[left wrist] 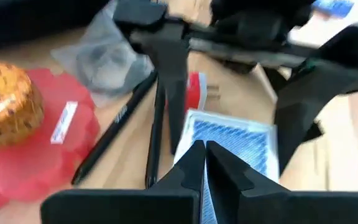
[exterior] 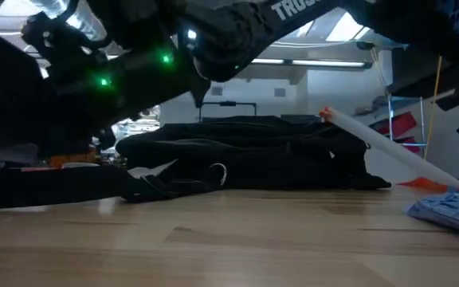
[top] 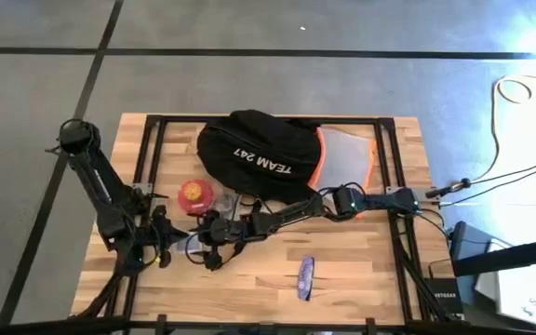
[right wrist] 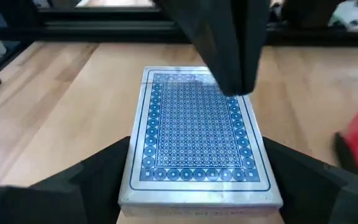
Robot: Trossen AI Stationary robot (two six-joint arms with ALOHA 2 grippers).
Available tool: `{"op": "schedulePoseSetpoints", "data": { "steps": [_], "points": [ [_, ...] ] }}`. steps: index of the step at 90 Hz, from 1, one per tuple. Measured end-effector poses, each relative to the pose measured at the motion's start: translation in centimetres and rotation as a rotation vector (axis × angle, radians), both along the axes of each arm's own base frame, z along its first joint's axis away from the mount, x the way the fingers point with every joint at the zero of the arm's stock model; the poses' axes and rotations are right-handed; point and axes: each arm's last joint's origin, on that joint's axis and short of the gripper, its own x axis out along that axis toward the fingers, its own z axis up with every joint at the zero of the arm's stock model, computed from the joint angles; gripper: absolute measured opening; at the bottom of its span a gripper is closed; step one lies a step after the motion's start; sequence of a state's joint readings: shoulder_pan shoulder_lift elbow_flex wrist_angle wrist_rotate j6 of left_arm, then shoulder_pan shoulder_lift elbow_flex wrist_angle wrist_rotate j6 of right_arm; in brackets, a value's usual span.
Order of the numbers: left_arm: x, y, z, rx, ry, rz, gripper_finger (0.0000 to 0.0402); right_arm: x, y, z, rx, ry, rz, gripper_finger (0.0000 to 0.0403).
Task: Unpack backpack
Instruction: Move the blue game card to the middle left of the table
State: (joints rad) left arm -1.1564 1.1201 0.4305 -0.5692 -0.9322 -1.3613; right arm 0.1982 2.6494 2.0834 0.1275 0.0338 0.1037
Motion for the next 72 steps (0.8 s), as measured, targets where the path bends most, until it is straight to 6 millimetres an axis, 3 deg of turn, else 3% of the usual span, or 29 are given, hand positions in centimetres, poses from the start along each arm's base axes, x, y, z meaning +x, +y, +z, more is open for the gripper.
{"op": "schedulePoseSetpoints", "data": {
  "steps": [39,72],
  "points": [
    [1.9,-1.3,-2.7,0.087,0.113,-0.040,0.0000,-0.2,0.3,-0.9,-0.028,0.032,0.007,0.0312],
    [3.0,-1.6,-2.9,0.091,0.112,-0.062,0.0000,-0.2,0.3,-1.1,-0.047,0.041,0.016,0.0312]
  ]
}}
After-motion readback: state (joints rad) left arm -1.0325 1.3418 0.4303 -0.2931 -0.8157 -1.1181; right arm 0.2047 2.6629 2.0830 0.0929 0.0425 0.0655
